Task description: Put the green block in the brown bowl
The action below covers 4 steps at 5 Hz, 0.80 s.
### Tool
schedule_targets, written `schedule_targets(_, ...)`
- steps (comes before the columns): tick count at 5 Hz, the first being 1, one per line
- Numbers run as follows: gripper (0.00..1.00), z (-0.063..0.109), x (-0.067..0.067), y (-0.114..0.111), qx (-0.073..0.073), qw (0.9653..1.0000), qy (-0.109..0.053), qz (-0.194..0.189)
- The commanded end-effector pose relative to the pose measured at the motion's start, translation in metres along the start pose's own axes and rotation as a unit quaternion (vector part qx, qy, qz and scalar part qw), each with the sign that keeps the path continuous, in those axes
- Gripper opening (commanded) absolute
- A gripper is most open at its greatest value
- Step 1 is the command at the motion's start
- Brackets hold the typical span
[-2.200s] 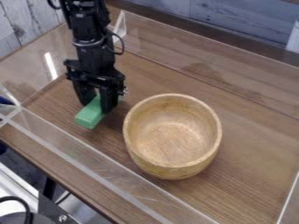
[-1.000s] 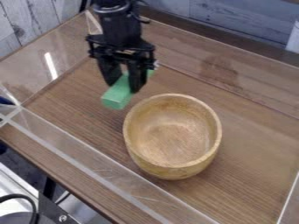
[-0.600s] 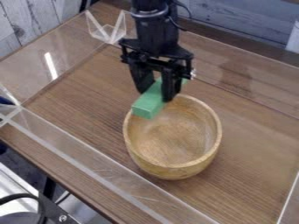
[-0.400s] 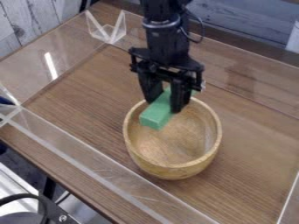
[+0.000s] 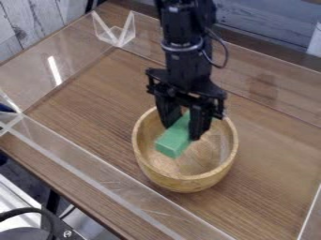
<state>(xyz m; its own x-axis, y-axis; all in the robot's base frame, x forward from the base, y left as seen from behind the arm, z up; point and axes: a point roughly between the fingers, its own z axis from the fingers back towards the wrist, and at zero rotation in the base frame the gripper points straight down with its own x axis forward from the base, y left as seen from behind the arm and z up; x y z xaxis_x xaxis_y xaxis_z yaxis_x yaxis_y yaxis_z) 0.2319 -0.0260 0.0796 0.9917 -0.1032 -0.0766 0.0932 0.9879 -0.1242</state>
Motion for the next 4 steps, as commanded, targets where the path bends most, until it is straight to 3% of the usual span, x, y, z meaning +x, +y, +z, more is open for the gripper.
schedule_targets(1,0.0,0.003,0.004,-0.005,0.005,0.9998,-0.017,-0.007)
schedule_targets(4,0.0,-0.009,0.012,-0.002,0.007,0.9999,-0.004,-0.007)
